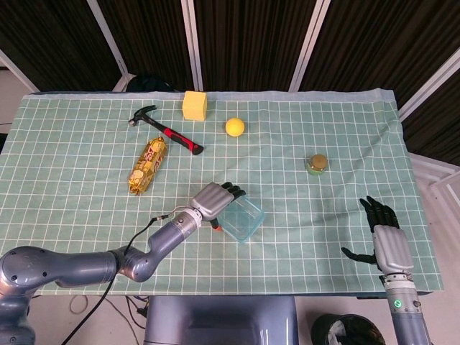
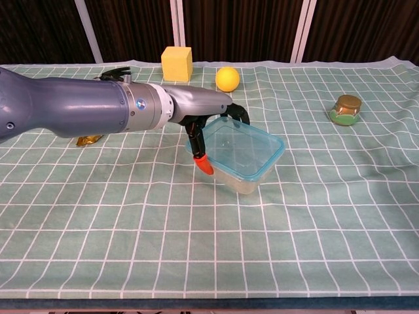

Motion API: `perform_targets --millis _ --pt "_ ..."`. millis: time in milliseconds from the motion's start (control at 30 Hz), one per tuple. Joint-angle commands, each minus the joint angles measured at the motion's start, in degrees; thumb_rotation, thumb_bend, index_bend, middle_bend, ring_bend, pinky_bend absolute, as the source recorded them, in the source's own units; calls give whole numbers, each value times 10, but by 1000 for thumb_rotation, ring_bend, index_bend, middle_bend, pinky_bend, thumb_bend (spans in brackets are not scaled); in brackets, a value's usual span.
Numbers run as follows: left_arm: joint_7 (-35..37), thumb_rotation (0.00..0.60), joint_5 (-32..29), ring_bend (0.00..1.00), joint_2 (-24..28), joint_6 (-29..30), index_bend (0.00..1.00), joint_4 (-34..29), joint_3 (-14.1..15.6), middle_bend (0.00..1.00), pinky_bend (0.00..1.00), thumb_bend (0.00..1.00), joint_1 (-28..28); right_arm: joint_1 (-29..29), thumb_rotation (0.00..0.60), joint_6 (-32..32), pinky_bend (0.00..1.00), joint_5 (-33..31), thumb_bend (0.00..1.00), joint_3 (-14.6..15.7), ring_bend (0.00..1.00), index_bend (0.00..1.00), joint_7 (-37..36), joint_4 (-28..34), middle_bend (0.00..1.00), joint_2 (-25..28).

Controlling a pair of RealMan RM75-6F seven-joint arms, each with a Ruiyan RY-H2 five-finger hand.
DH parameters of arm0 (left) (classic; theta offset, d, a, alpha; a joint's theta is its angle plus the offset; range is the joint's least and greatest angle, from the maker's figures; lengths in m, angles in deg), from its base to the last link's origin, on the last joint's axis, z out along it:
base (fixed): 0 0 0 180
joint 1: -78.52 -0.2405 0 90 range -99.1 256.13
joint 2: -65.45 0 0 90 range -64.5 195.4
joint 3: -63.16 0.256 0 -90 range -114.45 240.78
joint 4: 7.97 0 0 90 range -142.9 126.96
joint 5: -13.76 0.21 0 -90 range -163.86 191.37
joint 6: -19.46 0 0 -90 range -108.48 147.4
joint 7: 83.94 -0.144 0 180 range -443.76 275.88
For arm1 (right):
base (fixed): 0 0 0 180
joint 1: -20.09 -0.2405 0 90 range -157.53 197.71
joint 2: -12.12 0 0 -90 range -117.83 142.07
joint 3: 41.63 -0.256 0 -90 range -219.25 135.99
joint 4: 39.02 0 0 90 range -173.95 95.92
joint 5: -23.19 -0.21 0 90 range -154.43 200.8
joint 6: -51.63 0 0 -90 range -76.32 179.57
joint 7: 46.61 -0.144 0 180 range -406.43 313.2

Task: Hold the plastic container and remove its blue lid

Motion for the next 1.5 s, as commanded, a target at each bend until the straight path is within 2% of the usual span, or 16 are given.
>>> perform_targets --millis 33,133,433,800,1000,1500 --pt "1 600 -6 309 0 0 300 0 0 314 424 107 3 -11 600 -7 0 7 187 3 0 0 17 14 0 -17" --pt "-3 600 -12 310 -1 0 300 1 1 315 424 107 7 -22 600 -16 0 14 188 5 0 0 36 27 0 -36" --pt "-22 600 -51 309 -4 2 300 -5 10 315 424 107 25 -55 600 -31 0 5 188 9 0 0 117 45 0 -139" --pt "-34 600 -76 310 -13 9 300 -8 20 315 424 107 39 -92 600 -26 0 -52 187 -32 0 0 180 9 0 -246" --pt "-36 600 -88 309 -20 15 300 -8 20 315 427 107 43 -101 600 -26 0 -80 188 -43 0 0 198 6 0 -267" --pt "-58 600 -141 309 -33 46 299 -20 14 314 432 106 56 -107 600 -25 0 -104 187 -29 0 0 207 -11 0 -289"
